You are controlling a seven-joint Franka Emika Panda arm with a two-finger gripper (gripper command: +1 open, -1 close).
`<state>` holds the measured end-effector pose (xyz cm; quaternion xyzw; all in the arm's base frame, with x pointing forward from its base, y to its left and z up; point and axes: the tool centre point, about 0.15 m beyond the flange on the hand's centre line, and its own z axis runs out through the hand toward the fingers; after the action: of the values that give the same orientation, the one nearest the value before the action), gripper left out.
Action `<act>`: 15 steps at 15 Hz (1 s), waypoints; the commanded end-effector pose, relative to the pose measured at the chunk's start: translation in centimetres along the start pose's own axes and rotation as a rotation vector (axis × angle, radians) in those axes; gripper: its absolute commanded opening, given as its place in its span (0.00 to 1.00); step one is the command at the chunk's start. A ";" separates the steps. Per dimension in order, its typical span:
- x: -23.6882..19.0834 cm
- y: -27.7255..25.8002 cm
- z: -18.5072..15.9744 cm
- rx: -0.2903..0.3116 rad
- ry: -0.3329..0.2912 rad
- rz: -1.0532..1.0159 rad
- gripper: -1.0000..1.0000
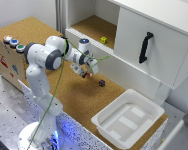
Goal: Put the pink object inside the left cabinet
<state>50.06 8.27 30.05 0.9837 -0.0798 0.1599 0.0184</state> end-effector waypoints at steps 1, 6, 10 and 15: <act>2.8 -3.2 -10.5 -0.076 0.081 -0.088 0.00; 9.2 -7.8 -16.8 0.029 0.171 -0.175 0.00; 14.0 -10.7 -17.5 0.029 0.195 -0.220 0.00; 17.8 -13.9 -15.1 0.023 0.149 -0.256 0.00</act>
<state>56.78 17.03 49.69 0.9523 0.0361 0.3030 -0.0026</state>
